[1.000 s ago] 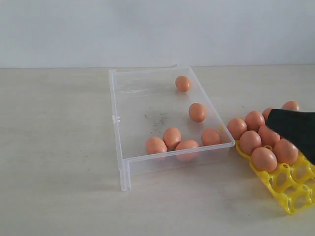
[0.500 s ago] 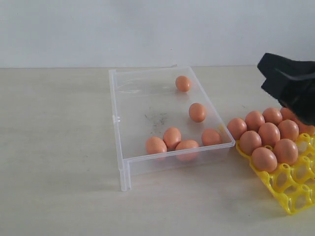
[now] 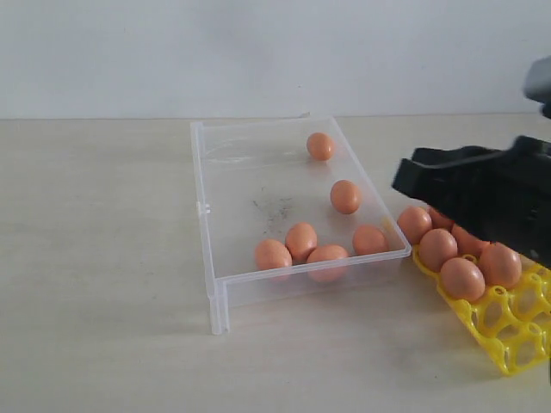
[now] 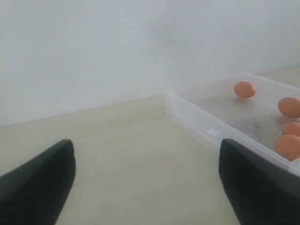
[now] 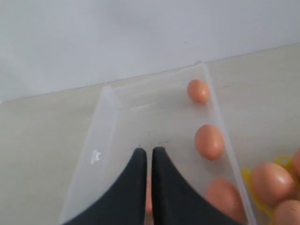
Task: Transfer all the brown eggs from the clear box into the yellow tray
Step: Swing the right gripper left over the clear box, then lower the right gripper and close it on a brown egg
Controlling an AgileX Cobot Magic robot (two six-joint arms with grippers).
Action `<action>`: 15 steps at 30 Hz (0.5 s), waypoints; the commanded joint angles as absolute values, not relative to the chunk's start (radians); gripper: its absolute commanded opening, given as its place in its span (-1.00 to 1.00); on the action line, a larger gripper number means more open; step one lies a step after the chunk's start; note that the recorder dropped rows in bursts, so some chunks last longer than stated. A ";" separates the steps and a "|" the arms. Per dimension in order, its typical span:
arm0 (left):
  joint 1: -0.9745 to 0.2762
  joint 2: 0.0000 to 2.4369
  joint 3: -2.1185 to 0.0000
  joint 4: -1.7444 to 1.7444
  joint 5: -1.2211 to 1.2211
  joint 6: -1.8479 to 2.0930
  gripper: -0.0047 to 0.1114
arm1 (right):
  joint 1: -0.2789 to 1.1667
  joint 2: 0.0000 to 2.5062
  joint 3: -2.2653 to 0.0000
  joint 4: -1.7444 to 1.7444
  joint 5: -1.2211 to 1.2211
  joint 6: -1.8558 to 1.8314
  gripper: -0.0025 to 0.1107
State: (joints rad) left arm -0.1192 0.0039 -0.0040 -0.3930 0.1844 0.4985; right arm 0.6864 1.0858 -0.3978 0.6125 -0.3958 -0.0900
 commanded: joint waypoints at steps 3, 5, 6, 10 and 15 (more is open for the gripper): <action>-0.125 0.000 0.000 -0.400 0.178 0.491 0.42 | 0.675 1.343 -0.620 0.432 -0.195 -0.146 -0.96; -0.125 0.000 0.000 -0.400 0.178 0.491 0.42 | 0.651 1.426 -0.715 0.432 -0.075 -0.235 -0.96; -0.125 0.000 0.000 -0.400 0.178 0.491 0.42 | 0.634 1.465 -0.772 0.432 0.000 -0.261 -0.95; -0.125 0.000 0.000 -0.400 0.178 0.491 0.42 | 0.558 1.599 -0.993 0.435 0.251 -0.269 -0.65; -0.125 0.000 0.000 -0.400 0.178 0.491 0.42 | 0.454 1.736 -1.187 0.397 0.415 -0.114 0.07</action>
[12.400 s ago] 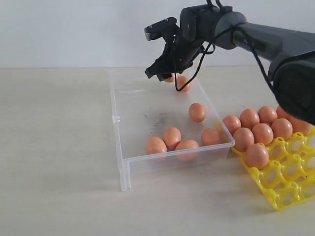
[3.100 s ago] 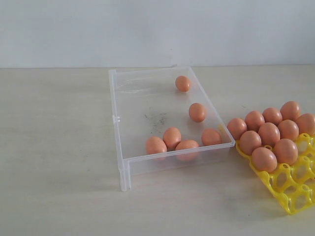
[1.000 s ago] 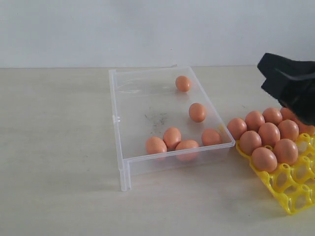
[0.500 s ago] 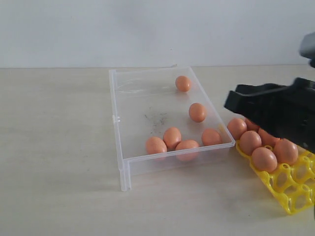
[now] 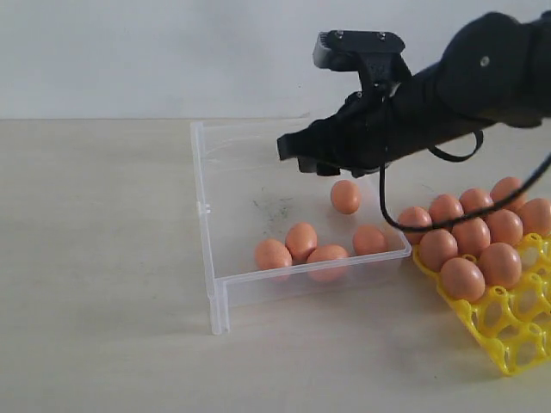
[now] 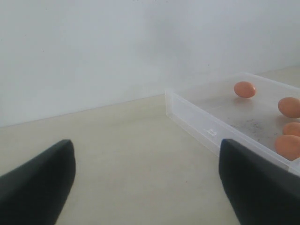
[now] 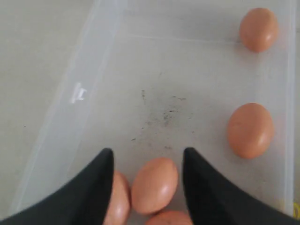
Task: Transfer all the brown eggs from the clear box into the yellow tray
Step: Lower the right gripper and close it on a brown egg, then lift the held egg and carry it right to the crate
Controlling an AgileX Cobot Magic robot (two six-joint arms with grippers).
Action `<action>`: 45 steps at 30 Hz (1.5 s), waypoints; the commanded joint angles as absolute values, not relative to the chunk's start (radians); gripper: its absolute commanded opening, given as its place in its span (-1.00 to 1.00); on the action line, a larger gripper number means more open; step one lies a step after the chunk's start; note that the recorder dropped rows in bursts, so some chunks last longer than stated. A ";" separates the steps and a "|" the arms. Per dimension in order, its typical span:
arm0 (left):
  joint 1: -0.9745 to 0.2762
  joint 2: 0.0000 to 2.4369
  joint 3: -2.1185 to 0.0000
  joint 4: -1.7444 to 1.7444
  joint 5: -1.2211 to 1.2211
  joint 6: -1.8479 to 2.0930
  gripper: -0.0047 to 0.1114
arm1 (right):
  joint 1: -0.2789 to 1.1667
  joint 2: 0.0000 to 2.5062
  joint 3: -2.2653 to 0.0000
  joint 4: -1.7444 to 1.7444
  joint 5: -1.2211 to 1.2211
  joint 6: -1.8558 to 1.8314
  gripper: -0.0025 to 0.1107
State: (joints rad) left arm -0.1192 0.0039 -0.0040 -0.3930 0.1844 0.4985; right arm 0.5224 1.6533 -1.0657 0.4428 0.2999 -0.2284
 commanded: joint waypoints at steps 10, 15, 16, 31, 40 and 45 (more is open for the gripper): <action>-0.125 0.000 0.000 -0.400 0.178 0.491 0.42 | 0.408 2.015 -1.468 0.220 0.598 0.054 0.02; -0.125 0.000 0.000 -0.400 0.178 0.491 0.42 | 0.408 2.138 -1.597 0.049 0.665 0.146 0.02; -0.125 0.000 0.000 -0.400 0.178 0.491 0.42 | 0.408 2.145 -1.608 0.020 0.675 0.164 0.02; -0.125 0.000 0.000 -0.400 0.178 0.491 0.42 | 0.408 2.224 -1.618 -0.076 0.637 0.252 -0.70; -0.125 0.000 0.000 -0.400 0.178 0.491 0.42 | 0.408 2.224 -1.618 -0.087 0.691 0.180 -0.64; -0.125 0.000 0.000 -0.400 0.178 0.491 0.42 | 0.408 2.224 -1.618 -0.087 0.712 0.206 0.27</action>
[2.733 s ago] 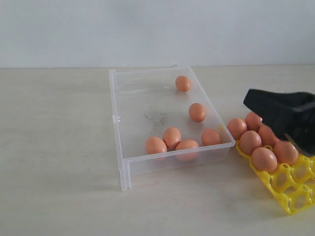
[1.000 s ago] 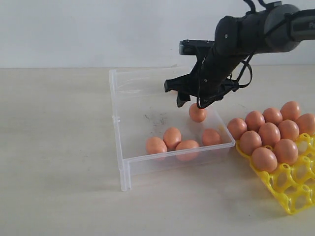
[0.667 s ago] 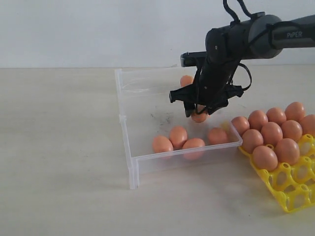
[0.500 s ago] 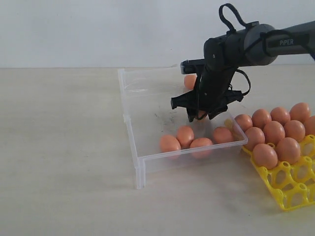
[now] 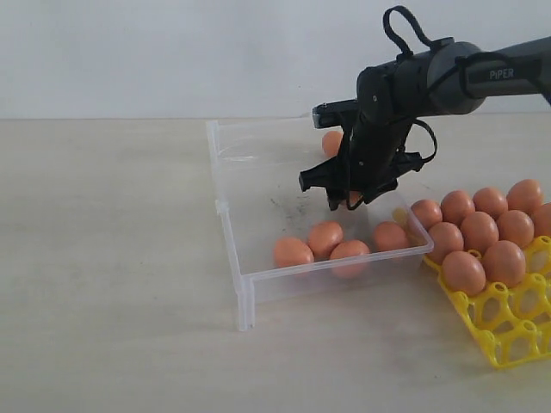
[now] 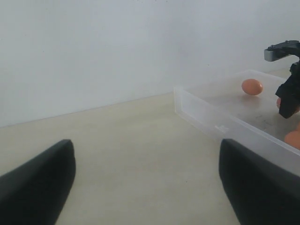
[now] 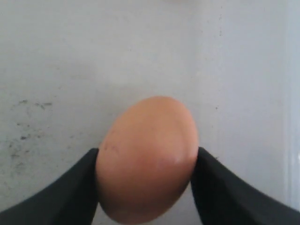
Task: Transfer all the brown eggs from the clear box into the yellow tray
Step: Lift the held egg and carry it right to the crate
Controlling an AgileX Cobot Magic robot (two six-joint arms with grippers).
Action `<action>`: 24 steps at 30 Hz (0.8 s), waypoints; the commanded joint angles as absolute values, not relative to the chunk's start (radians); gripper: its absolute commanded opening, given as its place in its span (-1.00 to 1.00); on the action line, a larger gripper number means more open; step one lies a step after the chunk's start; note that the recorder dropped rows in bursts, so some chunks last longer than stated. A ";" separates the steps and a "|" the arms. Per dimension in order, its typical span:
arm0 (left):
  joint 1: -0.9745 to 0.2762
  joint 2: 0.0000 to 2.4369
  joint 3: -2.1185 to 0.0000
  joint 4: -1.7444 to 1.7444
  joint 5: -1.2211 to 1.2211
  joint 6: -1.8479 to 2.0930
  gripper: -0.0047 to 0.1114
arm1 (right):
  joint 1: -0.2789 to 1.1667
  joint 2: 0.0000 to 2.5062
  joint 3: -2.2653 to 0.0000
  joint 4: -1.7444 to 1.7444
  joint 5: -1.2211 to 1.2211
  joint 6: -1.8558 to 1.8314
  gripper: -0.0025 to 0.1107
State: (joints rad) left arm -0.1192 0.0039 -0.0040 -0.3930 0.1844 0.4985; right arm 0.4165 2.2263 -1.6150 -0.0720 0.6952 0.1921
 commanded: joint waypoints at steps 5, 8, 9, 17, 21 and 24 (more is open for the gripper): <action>-0.125 0.000 0.000 -0.400 0.178 0.491 0.42 | 0.408 2.224 -1.618 -0.096 0.689 0.224 0.25; -0.125 0.000 0.000 -0.400 0.178 0.491 0.42 | 0.408 2.224 -1.618 -0.107 0.639 0.267 0.25; -0.125 0.000 0.000 -0.400 0.178 0.491 0.42 | 0.408 2.224 -1.618 -0.113 0.627 0.282 0.25; -0.125 0.000 0.000 -0.400 0.178 0.491 0.42 | 0.378 2.224 -1.618 -0.109 0.623 0.478 0.23; -0.125 0.000 0.000 -0.400 0.178 0.491 0.42 | 0.378 2.224 -1.618 -0.109 0.615 0.516 0.07; -0.125 0.000 0.000 -0.400 0.178 0.491 0.42 | 0.378 2.224 -1.618 -0.117 0.601 0.515 -0.12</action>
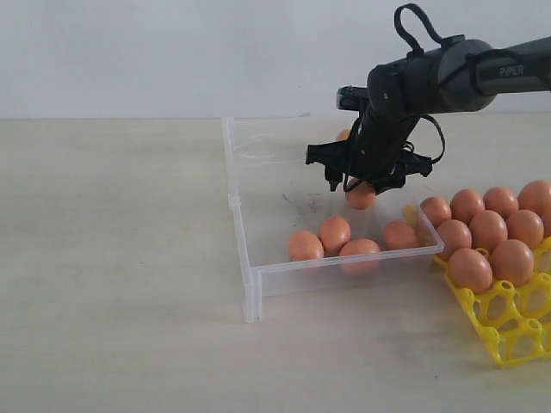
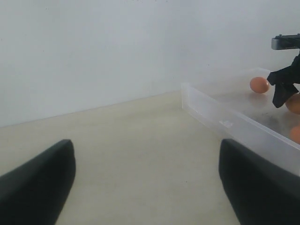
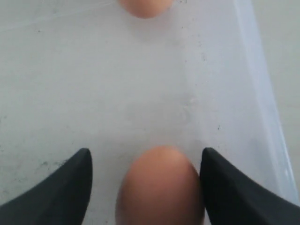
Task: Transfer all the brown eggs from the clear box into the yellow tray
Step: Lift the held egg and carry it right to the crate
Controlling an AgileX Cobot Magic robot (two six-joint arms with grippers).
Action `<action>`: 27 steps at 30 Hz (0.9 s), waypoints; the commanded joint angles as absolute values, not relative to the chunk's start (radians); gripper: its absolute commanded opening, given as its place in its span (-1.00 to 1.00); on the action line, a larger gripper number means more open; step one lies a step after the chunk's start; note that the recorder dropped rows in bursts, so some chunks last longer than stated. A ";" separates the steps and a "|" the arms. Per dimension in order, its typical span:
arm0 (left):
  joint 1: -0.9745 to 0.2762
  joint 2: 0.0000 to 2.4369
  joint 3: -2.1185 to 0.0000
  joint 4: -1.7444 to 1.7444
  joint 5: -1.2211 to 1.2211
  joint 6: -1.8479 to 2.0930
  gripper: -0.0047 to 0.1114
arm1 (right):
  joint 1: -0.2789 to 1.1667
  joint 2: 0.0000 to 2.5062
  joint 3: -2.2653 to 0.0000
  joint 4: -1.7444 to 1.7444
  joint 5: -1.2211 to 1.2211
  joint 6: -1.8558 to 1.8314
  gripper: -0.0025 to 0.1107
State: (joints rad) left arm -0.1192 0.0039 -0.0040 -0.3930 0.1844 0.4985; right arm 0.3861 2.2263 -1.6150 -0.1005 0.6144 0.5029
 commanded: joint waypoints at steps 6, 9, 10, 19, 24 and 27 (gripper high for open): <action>-0.125 0.000 0.000 -0.400 0.178 0.491 0.42 | 0.378 2.225 -1.618 -0.147 0.617 0.450 -0.12; -0.125 0.000 0.000 -0.400 0.178 0.491 0.42 | 0.378 2.225 -1.618 -0.147 0.601 0.441 -0.34; -0.125 0.000 0.000 -0.400 0.178 0.491 0.42 | 0.378 2.225 -1.618 -0.147 0.591 0.430 -0.53; -0.125 0.000 0.000 -0.400 0.178 0.491 0.42 | 0.395 2.195 -1.561 -0.140 0.394 0.252 -0.96; -0.125 0.000 0.000 -0.400 0.178 0.491 0.42 | 0.404 2.069 -1.241 -0.140 -0.281 0.256 -0.96; -0.125 0.000 0.000 -0.400 0.178 0.491 0.42 | 0.401 1.998 -0.986 -0.132 -0.820 0.235 -0.96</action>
